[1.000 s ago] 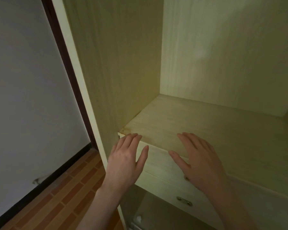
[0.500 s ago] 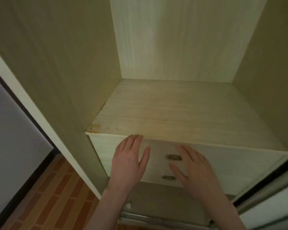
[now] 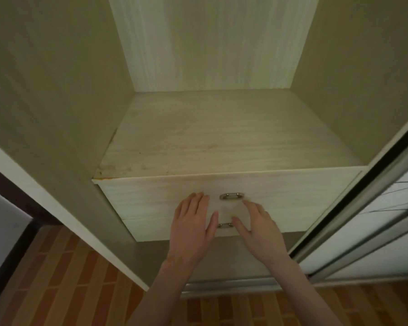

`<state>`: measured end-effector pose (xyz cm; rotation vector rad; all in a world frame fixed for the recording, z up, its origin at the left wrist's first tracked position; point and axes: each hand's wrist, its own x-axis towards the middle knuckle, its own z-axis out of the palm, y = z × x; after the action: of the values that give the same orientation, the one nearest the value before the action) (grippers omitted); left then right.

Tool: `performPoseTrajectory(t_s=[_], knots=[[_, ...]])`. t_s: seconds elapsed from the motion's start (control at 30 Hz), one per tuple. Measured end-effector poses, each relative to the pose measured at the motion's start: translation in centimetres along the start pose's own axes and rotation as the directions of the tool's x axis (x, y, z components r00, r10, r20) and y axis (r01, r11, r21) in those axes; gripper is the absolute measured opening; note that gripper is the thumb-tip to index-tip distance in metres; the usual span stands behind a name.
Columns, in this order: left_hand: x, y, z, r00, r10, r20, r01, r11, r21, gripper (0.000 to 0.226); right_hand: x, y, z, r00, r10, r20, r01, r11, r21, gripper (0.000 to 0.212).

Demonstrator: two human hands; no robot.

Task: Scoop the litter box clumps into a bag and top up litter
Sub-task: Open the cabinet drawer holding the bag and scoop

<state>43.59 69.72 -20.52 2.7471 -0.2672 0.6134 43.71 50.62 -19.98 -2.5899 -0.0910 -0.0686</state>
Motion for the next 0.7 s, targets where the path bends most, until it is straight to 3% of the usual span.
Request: performPoseTrajectory(t_s=[0.07, 0.1, 0.2, 0.33, 0.4, 0.57, 0.7], knots=[[0.5, -0.2, 0.9, 1.0, -0.006, -0.018, 0.006, 1.0, -0.005, 0.047, 0.8, -0.1, 0.5, 0.992, 0.116, 0.04, -0.123, 0.956, 0.267, 0.063], [0.8, -0.3, 1.2, 0.999, -0.017, -0.027, 0.017, 1.0, -0.005, 0.047, 1.3, -0.1, 0.7, 0.977, 0.197, 0.082, -0.213, 0.882, 0.42, 0.062], [1.1, -0.6, 1.8, 0.998, -0.04, -0.056, 0.04, 0.999, -0.004, 0.045, 2.9, -0.4, 1.6, 0.876, 0.41, 0.253, -0.439, 0.464, 0.77, 0.055], [1.2, -0.6, 2.1, 0.998, -0.021, -0.057, 0.022, 1.0, 0.012, 0.045, 5.6, 0.4, 3.0, 0.774, 0.492, 0.398, -0.421, -0.069, 0.904, 0.023], [1.2, -0.6, 2.1, 0.998, -0.016, -0.054, 0.017, 1.0, 0.019, 0.046, 6.2, 0.5, 3.2, 0.747, 0.474, 0.465, -0.404, -0.232, 0.885, 0.01], [1.2, 0.1, 2.0, 1.0, 0.002, -0.013, -0.001, 0.999, 0.054, 0.048, 6.7, 0.0, 3.5, 0.725, 0.462, 0.51, -0.4, -0.32, 0.859, 0.007], [1.0, 0.7, 2.2, 1.0, 0.022, 0.004, -0.023, 0.997, 0.07, 0.049, 6.6, -0.4, 3.7, 0.706, 0.476, 0.524, -0.439, -0.287, 0.852, 0.009]])
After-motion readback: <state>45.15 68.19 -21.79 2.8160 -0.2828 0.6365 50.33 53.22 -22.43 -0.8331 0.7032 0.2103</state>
